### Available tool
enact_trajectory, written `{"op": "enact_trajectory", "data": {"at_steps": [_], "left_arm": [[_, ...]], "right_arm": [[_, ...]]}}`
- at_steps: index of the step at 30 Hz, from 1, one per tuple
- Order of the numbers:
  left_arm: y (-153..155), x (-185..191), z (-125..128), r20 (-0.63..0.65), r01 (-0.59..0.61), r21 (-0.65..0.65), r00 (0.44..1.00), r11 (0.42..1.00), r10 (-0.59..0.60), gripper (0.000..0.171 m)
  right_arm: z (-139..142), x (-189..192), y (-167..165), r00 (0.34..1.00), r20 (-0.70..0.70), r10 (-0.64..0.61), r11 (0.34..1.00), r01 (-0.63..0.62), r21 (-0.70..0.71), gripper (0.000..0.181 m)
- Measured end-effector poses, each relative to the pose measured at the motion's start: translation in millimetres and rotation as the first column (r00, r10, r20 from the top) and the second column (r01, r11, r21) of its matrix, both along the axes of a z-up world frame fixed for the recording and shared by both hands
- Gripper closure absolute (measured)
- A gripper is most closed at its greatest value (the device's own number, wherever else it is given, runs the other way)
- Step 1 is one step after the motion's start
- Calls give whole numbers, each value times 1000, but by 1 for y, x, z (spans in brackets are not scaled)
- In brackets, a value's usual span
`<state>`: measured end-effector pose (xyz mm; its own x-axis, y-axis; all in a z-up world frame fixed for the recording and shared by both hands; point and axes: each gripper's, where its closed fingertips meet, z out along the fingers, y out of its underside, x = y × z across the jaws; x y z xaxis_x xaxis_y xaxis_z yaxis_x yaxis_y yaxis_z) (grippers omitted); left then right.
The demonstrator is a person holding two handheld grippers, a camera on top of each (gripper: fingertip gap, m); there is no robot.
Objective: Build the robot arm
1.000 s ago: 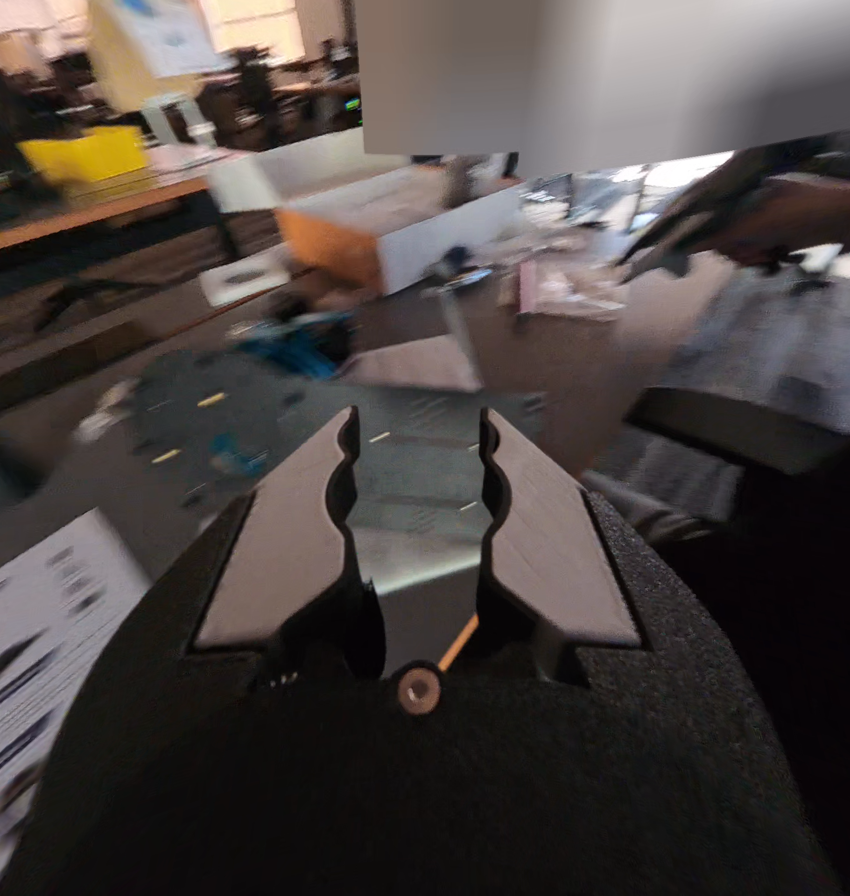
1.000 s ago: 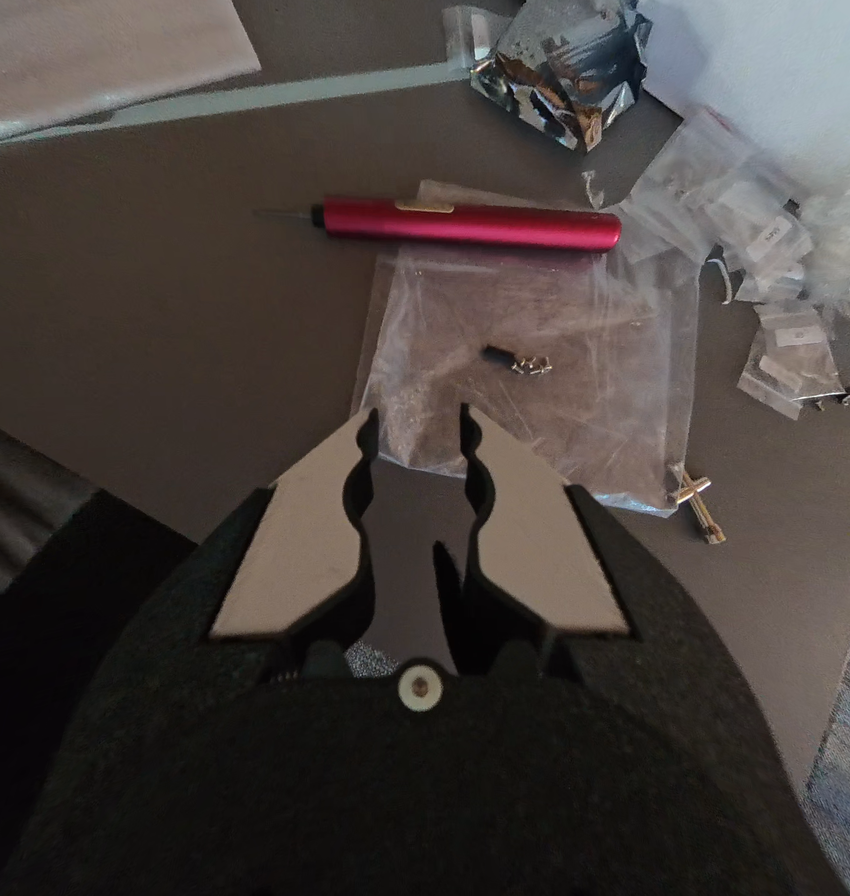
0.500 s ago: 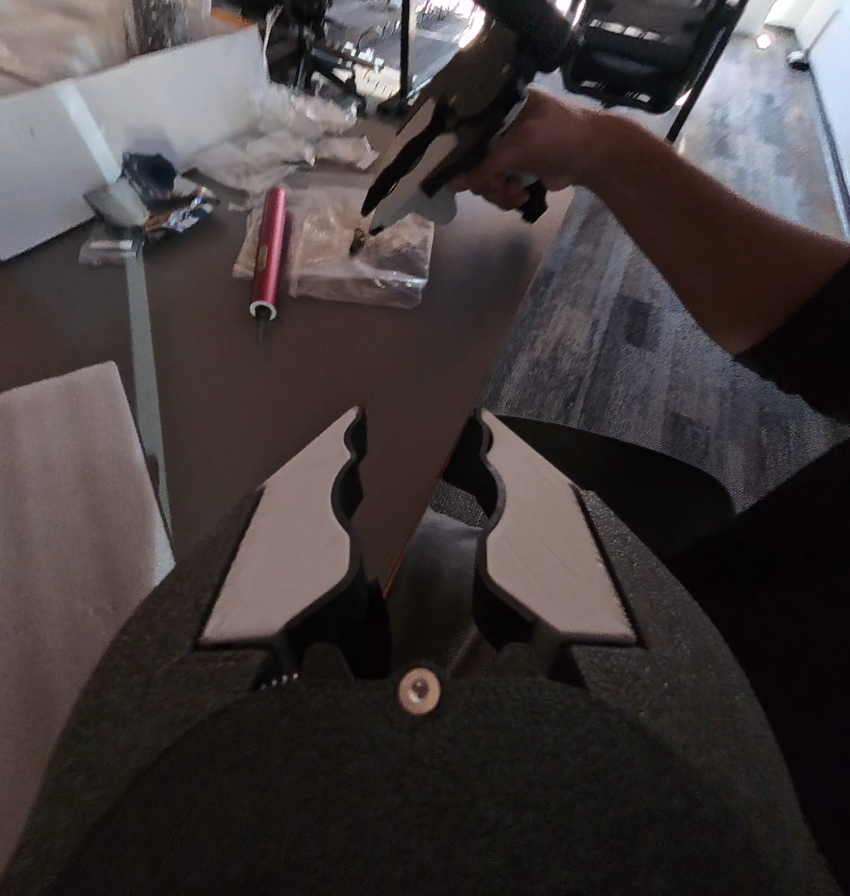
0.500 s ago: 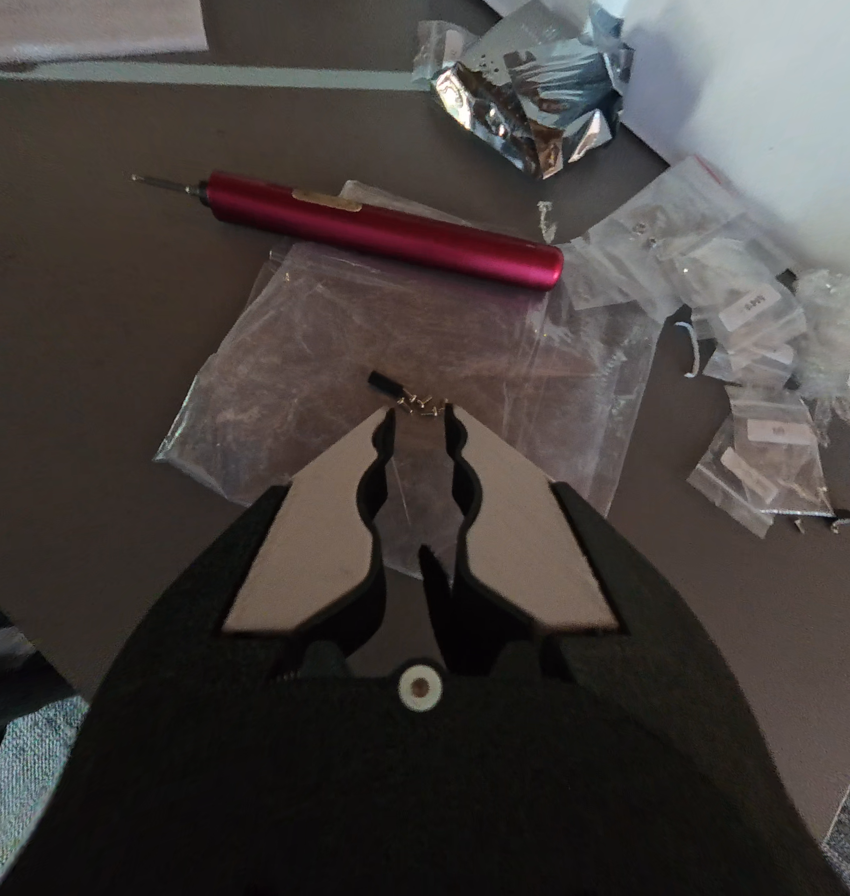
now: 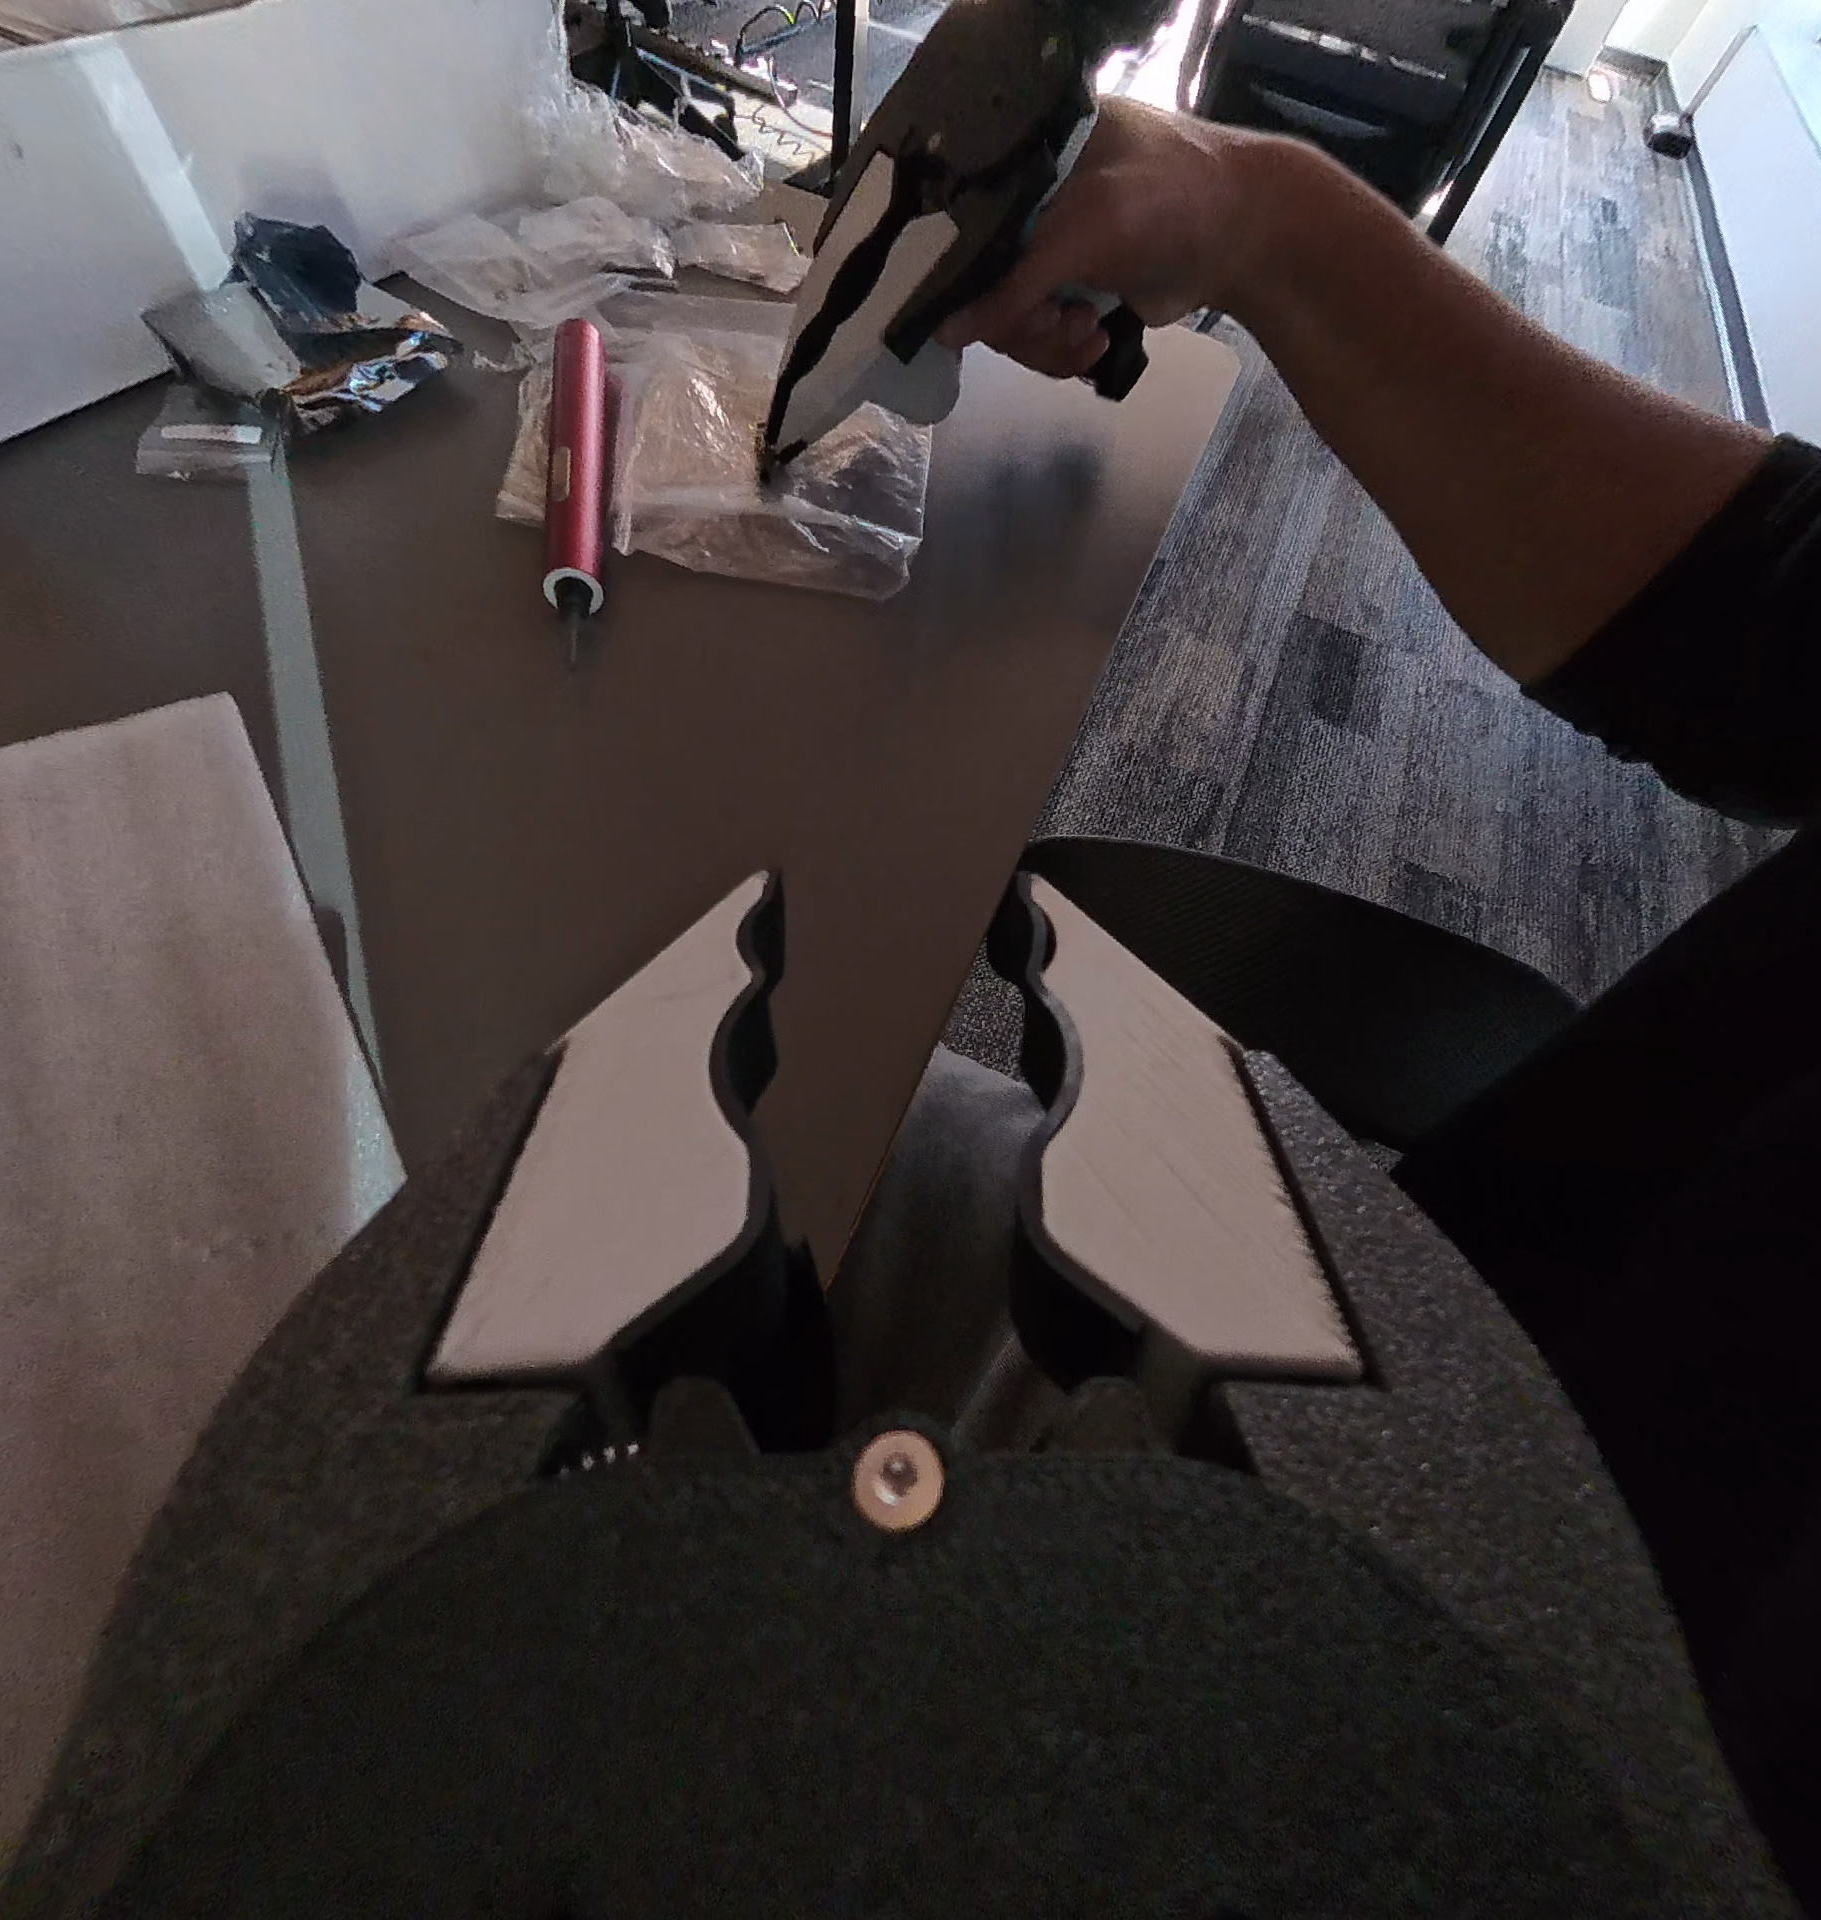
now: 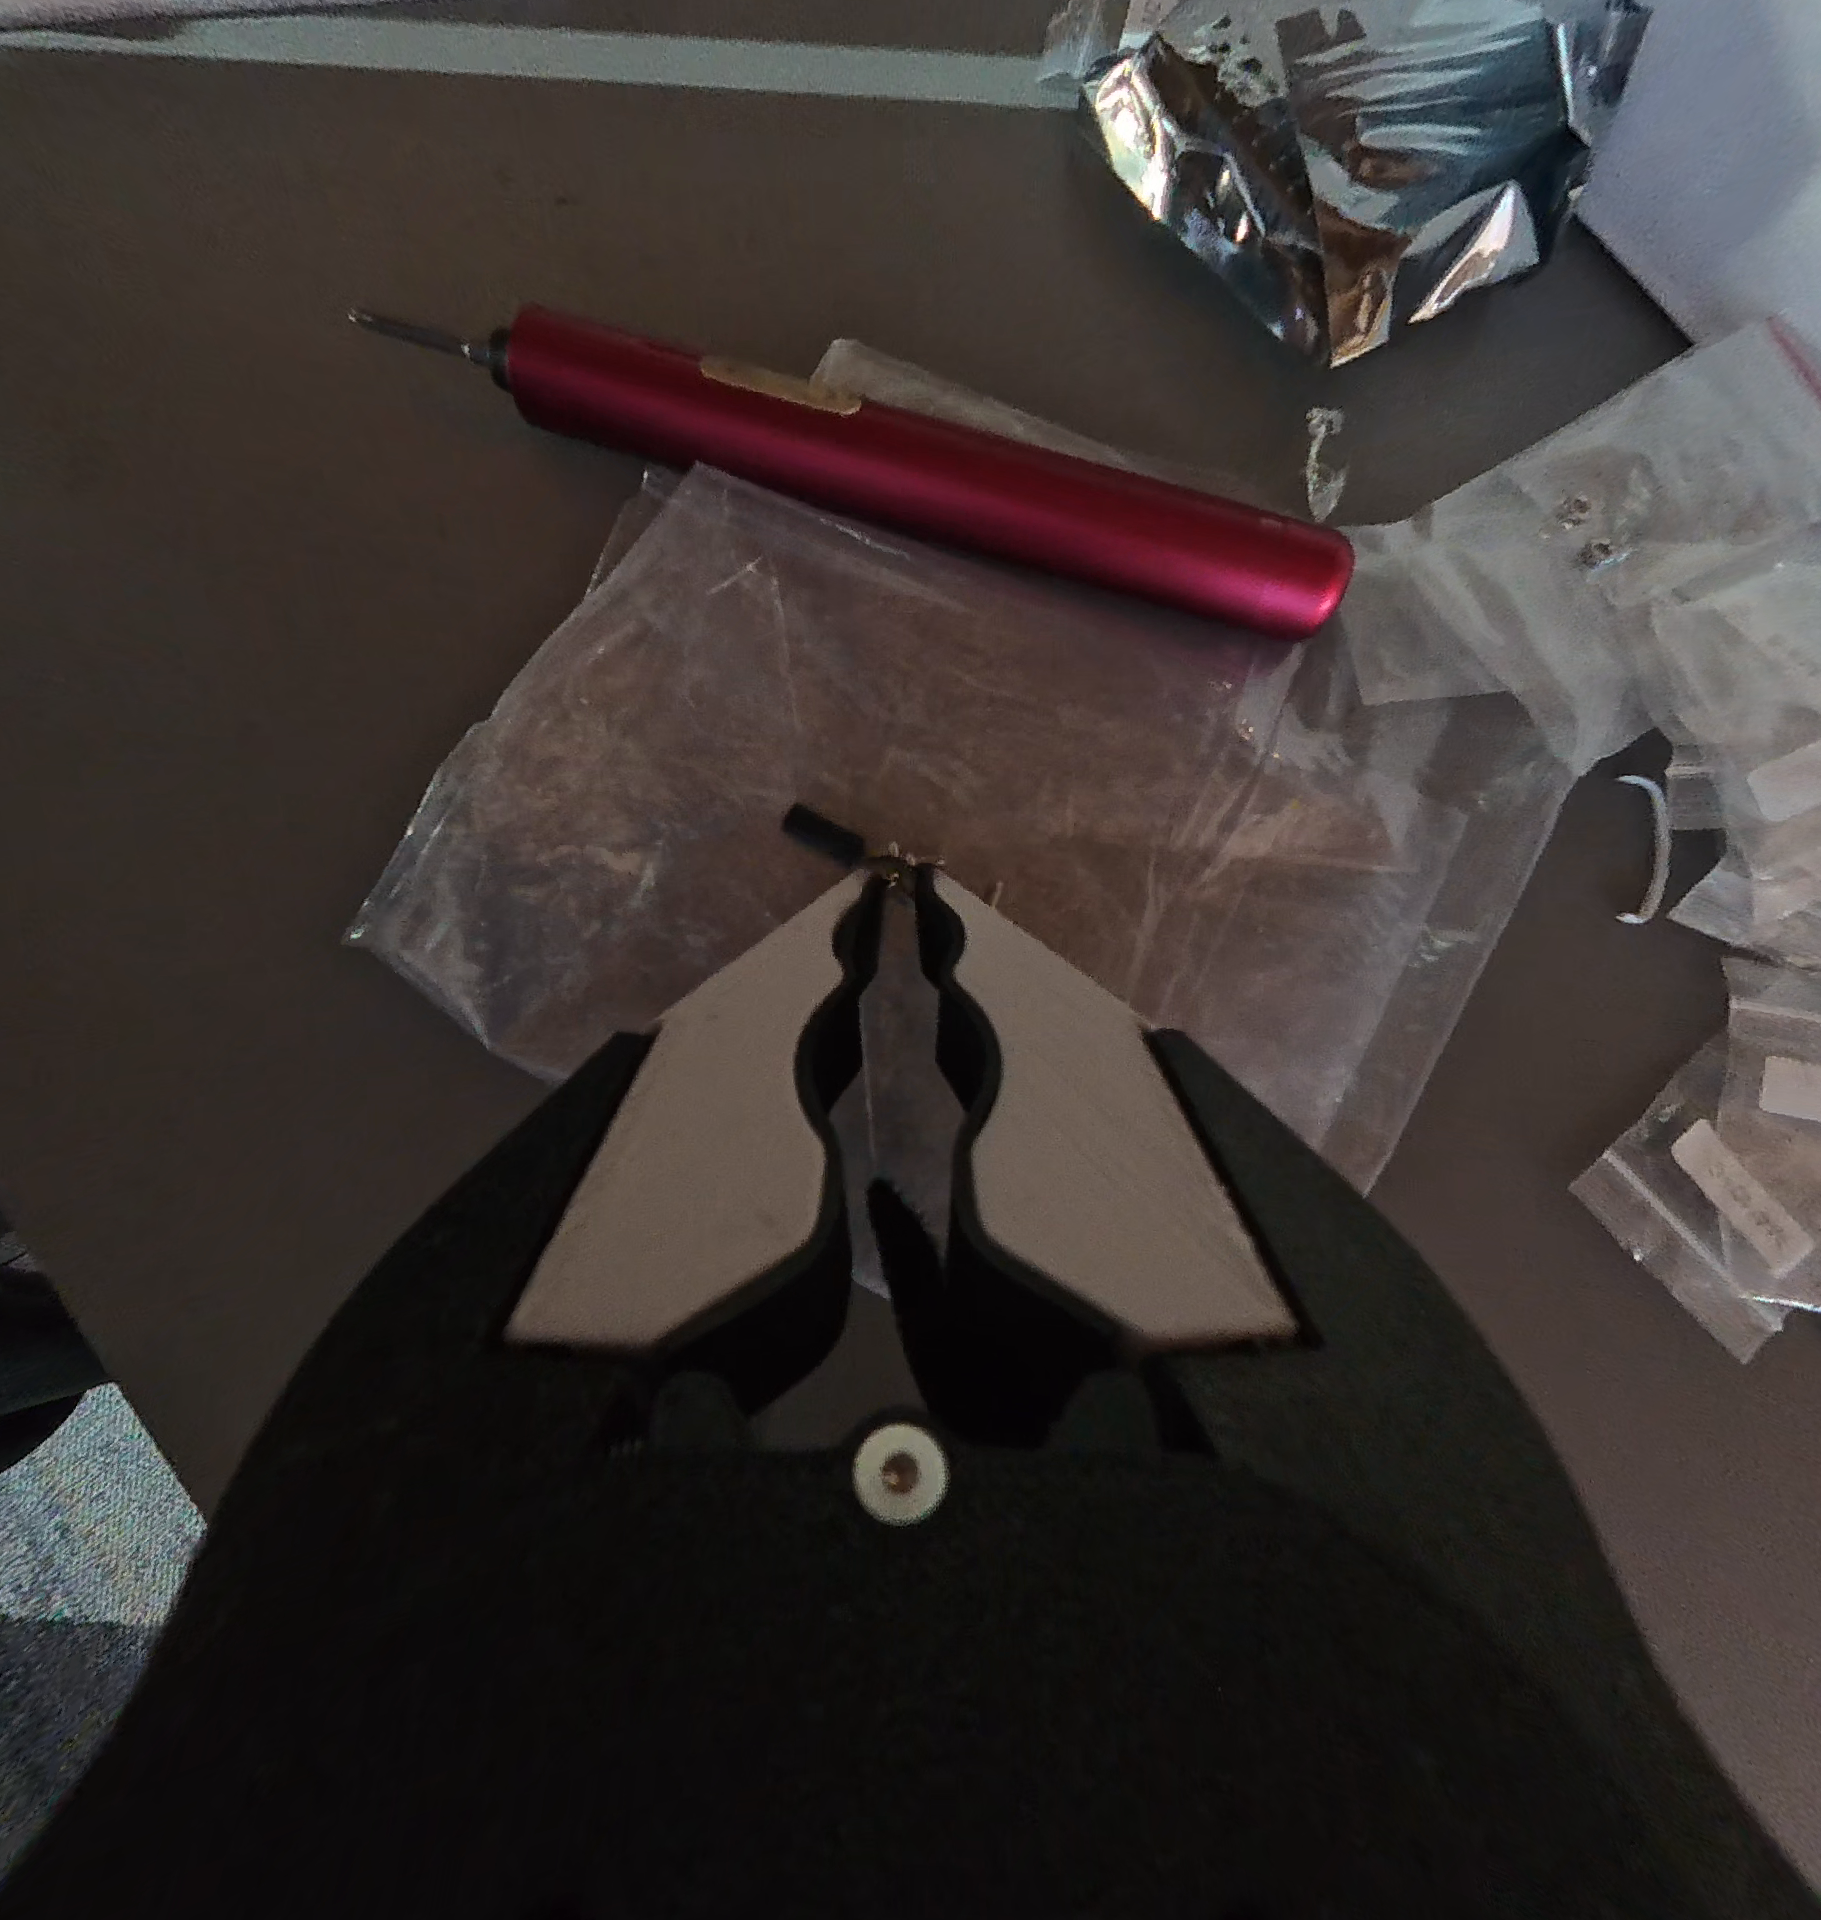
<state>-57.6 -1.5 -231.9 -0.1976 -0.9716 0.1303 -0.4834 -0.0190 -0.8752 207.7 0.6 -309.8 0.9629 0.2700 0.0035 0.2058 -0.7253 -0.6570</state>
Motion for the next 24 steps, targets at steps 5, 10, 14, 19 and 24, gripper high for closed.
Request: {"op": "enact_trajectory", "data": {"at_steps": [5,10,14,19,24], "left_arm": [[3,-8,3,11,1,17,1000,1000,-1,128],[12,-22,7,25,-26,8,999,1000,26,128],[25,-44,10,35,-67,0,997,998,67,128],[47,-88,18,61,-146,7,987,989,145,131],[61,-134,35,111,-162,35,981,986,157,130]], "right_arm": [[3,5,-4,999,35,-14,1000,15,-3,179],[27,-10,-1,1000,30,-4,999,2,53,181],[57,-57,23,993,56,106,984,-113,136,181],[75,-132,66,957,116,264,944,-282,173,181],[83,-79,57,965,241,101,987,-127,98,181]]}}
